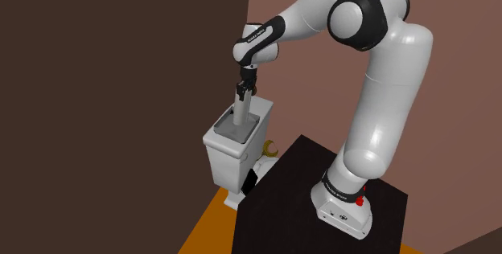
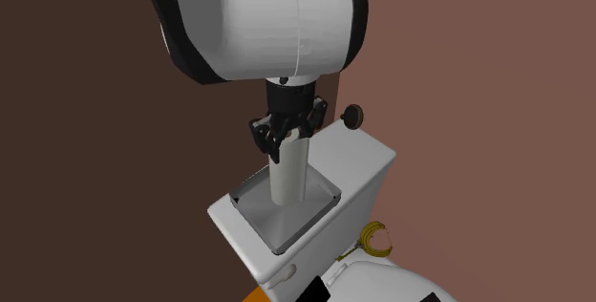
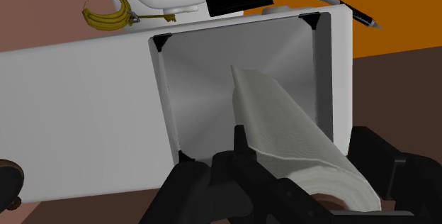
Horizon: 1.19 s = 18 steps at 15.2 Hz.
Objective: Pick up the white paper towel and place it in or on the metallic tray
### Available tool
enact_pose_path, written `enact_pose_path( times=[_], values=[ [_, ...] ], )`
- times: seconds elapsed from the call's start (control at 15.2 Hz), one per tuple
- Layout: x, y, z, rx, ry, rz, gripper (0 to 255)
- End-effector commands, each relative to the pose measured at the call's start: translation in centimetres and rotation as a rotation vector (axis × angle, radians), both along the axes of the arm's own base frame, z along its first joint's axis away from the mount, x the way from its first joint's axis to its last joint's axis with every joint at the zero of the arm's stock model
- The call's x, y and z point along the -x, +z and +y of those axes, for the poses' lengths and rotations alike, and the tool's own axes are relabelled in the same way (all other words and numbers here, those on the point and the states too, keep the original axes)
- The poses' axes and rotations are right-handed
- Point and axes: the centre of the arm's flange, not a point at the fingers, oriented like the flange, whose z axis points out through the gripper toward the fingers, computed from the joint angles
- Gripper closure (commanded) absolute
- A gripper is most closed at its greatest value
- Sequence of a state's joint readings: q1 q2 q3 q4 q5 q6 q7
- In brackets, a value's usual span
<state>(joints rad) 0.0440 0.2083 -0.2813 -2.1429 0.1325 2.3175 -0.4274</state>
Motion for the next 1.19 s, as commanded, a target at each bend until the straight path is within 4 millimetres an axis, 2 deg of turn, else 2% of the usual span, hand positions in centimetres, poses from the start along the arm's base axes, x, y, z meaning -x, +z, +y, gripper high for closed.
enact_pose_path(
  times=[0.0, 0.07, 0.4, 0.66, 1.12],
  values=[
    [0.0, 0.0, 0.0, 0.0, 0.0, 0.0, 255],
    [0.0, 0.0, 0.0, 0.0, 0.0, 0.0, 0],
    [0.0, 0.0, 0.0, 0.0, 0.0, 0.0, 0],
    [-0.1, 5.0, -0.2, 0.0, 0.0, 0.0, 0],
    [-0.1, 5.0, -0.2, 0.0, 0.0, 0.0, 0]
  ],
)
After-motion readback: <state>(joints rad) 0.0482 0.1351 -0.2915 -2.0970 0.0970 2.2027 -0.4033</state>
